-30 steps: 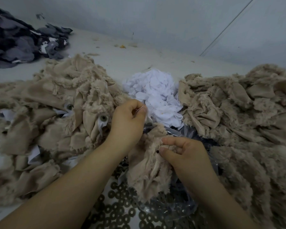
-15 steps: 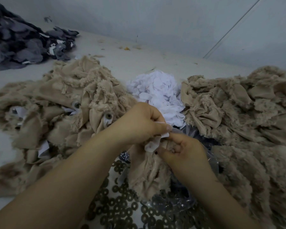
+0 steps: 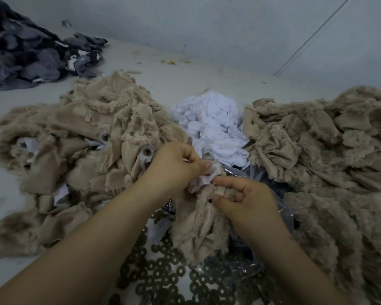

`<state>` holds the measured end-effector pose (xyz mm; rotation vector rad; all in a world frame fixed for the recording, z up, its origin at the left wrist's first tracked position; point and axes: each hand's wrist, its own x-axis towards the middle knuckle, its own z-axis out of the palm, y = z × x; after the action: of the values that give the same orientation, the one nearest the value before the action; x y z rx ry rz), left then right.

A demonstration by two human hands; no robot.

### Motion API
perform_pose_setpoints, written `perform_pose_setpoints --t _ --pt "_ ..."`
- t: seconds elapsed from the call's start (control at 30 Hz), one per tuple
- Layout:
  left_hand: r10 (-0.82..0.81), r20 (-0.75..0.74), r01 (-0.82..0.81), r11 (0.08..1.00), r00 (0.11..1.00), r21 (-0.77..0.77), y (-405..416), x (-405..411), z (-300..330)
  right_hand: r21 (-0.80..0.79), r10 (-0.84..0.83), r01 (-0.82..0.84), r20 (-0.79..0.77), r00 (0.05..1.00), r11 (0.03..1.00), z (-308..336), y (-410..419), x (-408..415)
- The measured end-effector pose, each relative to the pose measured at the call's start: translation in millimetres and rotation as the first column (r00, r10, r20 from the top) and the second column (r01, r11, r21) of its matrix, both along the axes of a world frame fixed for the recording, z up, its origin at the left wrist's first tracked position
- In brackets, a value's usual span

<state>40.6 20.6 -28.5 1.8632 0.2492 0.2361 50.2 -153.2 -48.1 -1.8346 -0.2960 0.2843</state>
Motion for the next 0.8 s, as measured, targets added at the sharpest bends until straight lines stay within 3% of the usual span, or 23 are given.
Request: perform_pose_setpoints --t 0.1,0.2,0.3,0.4,0.43,0.57,0.7,0.8 --pt "-0.105 -0.043 0.102 0.993 0.994 -0.067 6 -8 -3 -0.001 -0.001 0.001 -0.011 1.0 1.0 -1 1 0" --pt "-0.099 -0.05 0.087 0.976 0.994 -0.201 7 -14 -5 0.014 -0.013 0.014 -0.028 1.0 1.0 -1 1 1" --pt "-0.064 0.012 0.064 0.932 0.998 -0.357 2 -17 0 -0.005 -0.017 0.017 0.0 1.0 1.0 -1 2 0" --pt "-0.167 0.093 0.191 0.861 0.982 -0.471 -5 -21 8 -0.016 0.009 -0.008 0.055 0.998 1.0 0 1 -1" --pt "-0.21 0.101 0.233 0.866 0.973 -0.442 -9 -22 10 -0.011 0.02 -0.019 0.075 0.997 1.0 -1 0 -1" --pt "-0.212 0.065 0.217 0.973 0.975 -0.075 -21 -25 9 0.048 0.046 -0.05 0.067 0.997 0.998 1 -1 -3" --pt "-0.2 0.097 0.192 0.978 0.975 0.085 -21 -24 7 0.076 0.039 -0.037 -0.018 0.999 0.996 0 -1 -2" --pt "-0.16 0.111 0.149 0.983 0.981 0.103 -20 -26 7 0.063 0.028 -0.028 -0.003 1.0 0.998 1 -1 -1"
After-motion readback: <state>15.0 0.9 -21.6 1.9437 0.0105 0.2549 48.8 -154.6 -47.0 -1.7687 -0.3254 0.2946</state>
